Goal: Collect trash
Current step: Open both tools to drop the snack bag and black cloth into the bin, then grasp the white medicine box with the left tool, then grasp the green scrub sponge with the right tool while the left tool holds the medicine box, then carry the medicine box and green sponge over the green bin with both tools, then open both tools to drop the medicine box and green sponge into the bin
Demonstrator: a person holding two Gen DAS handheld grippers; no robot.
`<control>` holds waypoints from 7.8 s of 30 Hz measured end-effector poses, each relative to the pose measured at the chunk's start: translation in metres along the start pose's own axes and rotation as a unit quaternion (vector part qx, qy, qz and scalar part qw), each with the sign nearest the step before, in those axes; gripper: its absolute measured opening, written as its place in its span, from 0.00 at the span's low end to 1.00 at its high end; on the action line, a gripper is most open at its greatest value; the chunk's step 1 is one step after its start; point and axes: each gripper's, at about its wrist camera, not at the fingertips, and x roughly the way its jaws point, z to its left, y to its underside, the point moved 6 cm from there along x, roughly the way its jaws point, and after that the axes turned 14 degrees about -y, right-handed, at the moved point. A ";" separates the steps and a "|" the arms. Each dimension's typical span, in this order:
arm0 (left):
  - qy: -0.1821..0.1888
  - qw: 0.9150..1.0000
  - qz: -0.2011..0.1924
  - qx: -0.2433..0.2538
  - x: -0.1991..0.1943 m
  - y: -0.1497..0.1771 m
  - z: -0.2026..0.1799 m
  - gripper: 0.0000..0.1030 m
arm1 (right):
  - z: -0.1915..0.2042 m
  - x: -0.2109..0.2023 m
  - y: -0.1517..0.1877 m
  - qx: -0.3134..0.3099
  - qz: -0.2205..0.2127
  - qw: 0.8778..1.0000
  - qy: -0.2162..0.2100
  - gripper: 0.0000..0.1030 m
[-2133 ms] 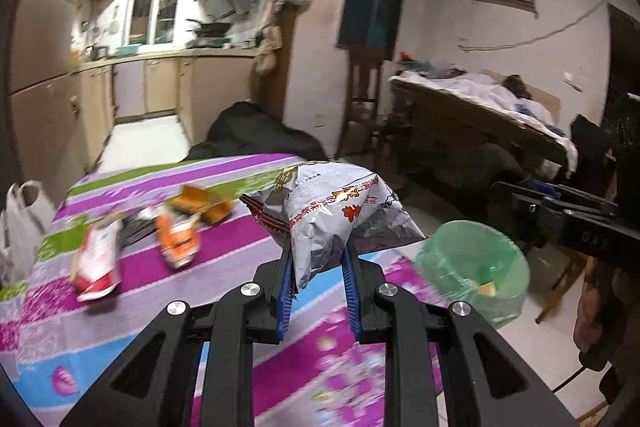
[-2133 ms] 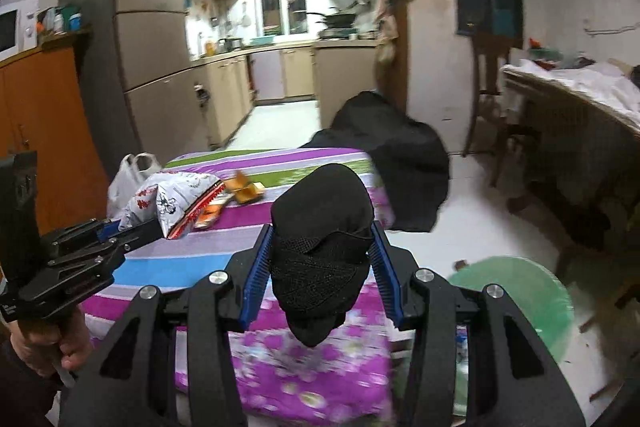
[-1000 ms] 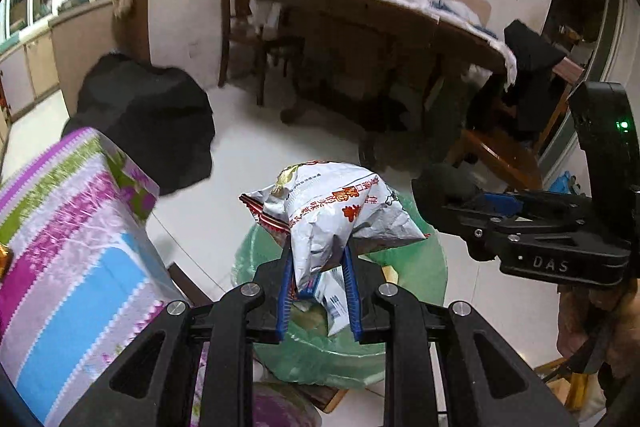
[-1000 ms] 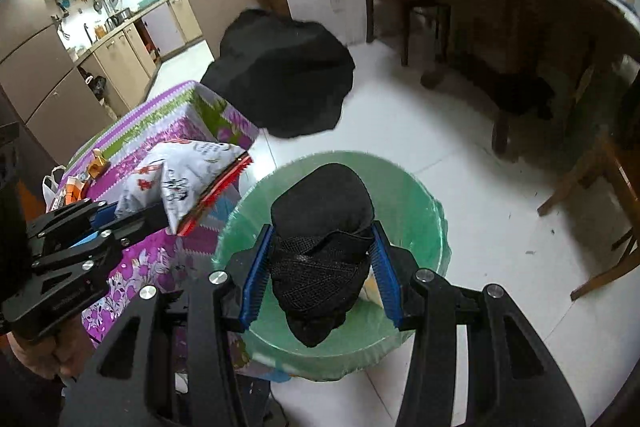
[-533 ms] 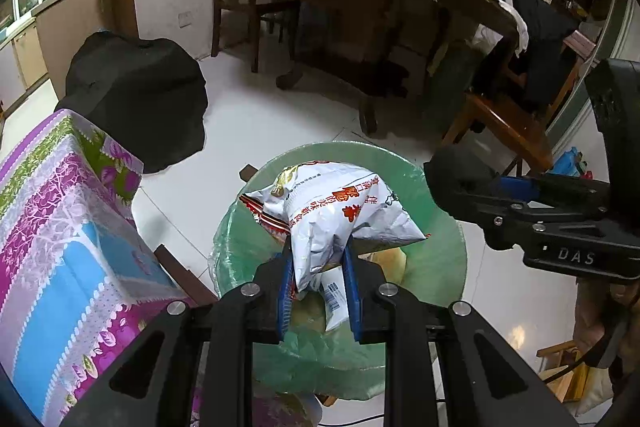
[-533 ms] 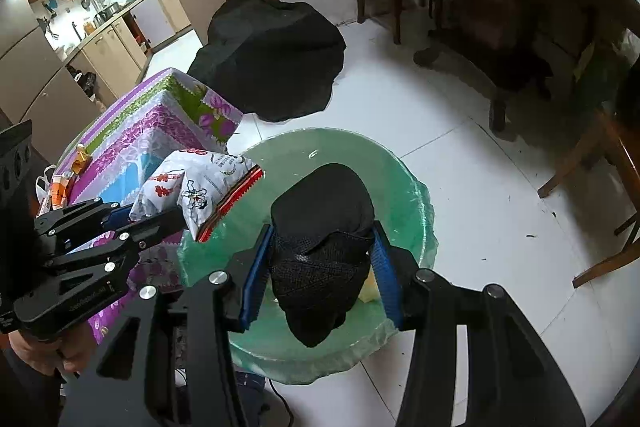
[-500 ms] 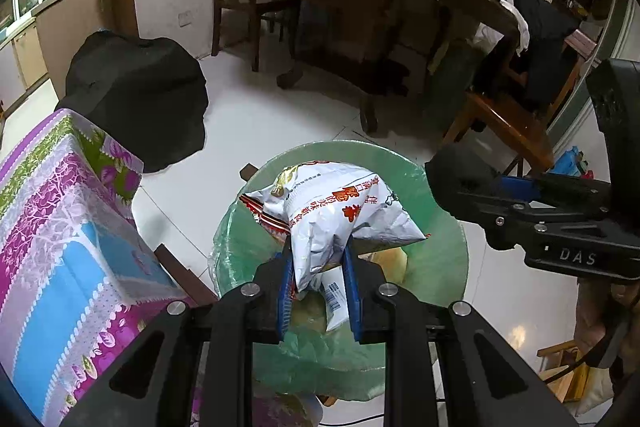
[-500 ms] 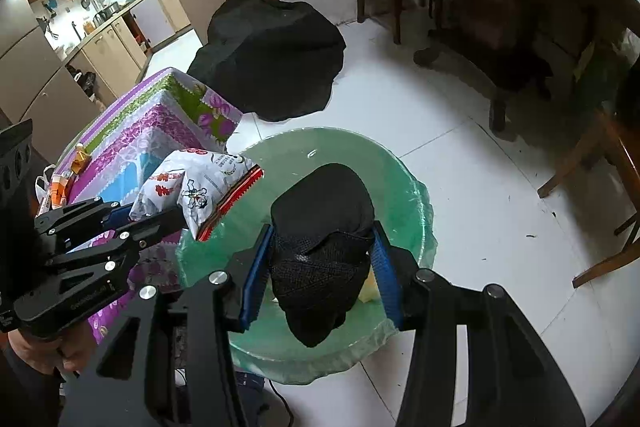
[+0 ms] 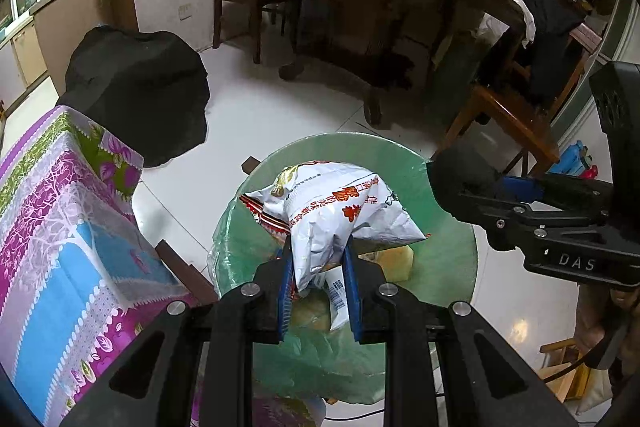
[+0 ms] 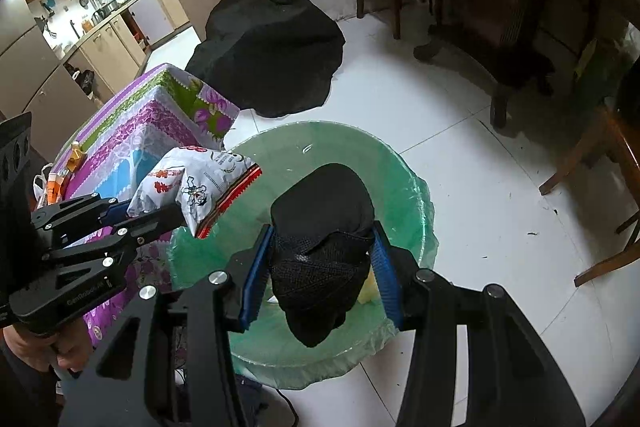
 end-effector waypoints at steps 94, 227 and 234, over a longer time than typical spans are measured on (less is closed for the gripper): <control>-0.315 0.910 0.057 -0.264 -0.150 0.259 0.533 0.48 | 0.221 0.011 0.116 -0.128 -0.081 0.983 -0.102 0.94; -0.006 0.999 0.023 -0.047 -0.004 -0.003 0.003 0.40 | 0.005 -0.007 0.001 0.014 -0.022 0.999 0.019 0.14; -0.007 0.999 0.022 -0.047 -0.006 -0.002 0.002 0.40 | 0.002 -0.009 0.001 0.014 -0.024 0.999 0.019 0.14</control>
